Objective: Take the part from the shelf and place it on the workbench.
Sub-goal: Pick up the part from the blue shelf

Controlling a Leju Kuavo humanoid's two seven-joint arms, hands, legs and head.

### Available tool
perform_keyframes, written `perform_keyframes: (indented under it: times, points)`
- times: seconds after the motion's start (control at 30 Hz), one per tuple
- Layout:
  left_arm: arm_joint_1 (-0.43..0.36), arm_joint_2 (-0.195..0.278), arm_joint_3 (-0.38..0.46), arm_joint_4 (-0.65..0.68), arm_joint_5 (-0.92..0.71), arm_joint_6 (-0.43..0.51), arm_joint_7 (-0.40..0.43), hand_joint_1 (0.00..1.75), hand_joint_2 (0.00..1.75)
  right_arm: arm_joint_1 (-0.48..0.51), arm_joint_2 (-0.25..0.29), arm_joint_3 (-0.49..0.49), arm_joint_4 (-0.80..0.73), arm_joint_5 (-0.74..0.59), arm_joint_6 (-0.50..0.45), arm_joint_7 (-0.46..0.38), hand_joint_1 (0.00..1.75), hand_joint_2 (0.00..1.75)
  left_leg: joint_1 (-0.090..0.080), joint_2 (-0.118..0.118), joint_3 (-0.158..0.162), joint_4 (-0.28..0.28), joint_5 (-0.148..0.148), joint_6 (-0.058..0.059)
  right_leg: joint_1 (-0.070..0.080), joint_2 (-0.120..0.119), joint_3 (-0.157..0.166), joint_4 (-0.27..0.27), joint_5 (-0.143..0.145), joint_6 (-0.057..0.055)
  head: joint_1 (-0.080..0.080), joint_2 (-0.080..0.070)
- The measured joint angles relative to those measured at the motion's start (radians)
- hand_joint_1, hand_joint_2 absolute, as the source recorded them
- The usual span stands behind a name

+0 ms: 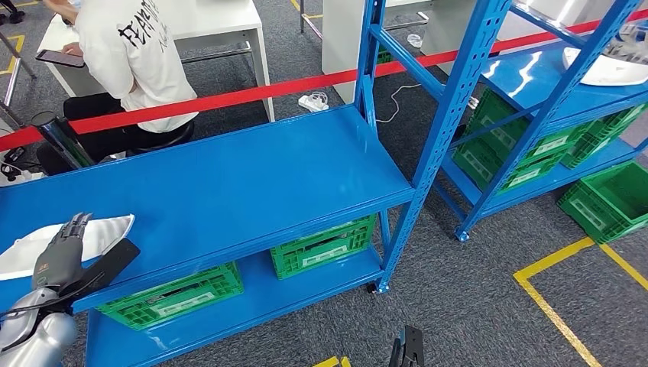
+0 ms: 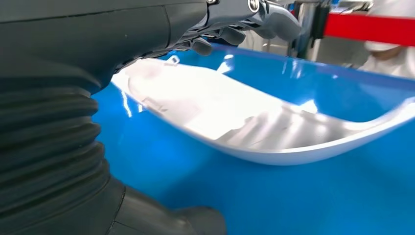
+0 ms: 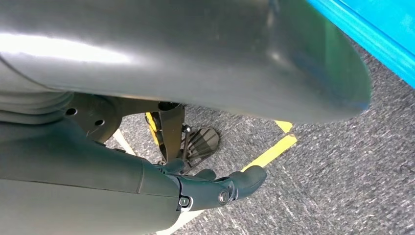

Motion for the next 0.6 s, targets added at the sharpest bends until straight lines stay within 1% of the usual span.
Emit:
perform_keyframes:
  times: [0.17, 0.2, 0.3, 0.33, 0.6]
  points:
    - [0.009, 0.018, 0.0, 0.006, -0.004, -0.01, 0.029, 0.0, 1.75, 0.0, 0.0, 0.0, 0.0, 0.006, 0.012, -0.012, 0.0, 0.0, 0.0, 0.0, 0.0, 0.0, 0.0, 0.0, 0.0, 0.0, 0.0, 0.0, 0.0, 0.0, 0.0, 0.0]
    - [0.01, 0.021, 0.0, 0.006, -0.008, -0.011, 0.035, 0.34, 1.75, -0.001, 0.0, 0.0, 0.0, 0.006, 0.014, -0.015, 0.0, 0.0, 0.0, 0.0, 0.0, 0.0, 0.0, 0.0, 0.0, 0.0, 0.0, 0.0, 0.0, 0.0, 0.0, 0.0]
    - [0.012, 0.028, 0.0, 0.009, -0.019, -0.01, 0.046, 1.64, 1.75, -0.002, -0.001, 0.0, 0.0, 0.007, 0.018, -0.021, 0.0, 0.0, 0.0, 0.0, 0.0, 0.0, 0.0, 0.0, 0.0, 0.0, 0.0, 0.0, 0.0, 0.0, 0.0, 0.0]
    - [0.013, 0.029, 0.0, 0.009, -0.021, -0.008, 0.045, 1.75, 1.75, -0.002, -0.001, 0.0, 0.0, 0.007, 0.018, -0.022, 0.0, 0.0, 0.0, 0.0, 0.0, 0.0, 0.0, 0.0, 0.0, 0.0, 0.0, 0.0, 0.0, 0.0, 0.0, 0.0]
    - [0.013, 0.037, 0.0, 0.01, -0.021, 0.006, 0.024, 1.75, 1.75, -0.003, -0.002, 0.0, 0.0, 0.005, 0.008, -0.024, 0.0, 0.0, 0.0, 0.0, 0.0, 0.0, 0.0, 0.0, 0.0, 0.0, 0.0, 0.0, 0.0, 0.0, 0.0, 0.0]
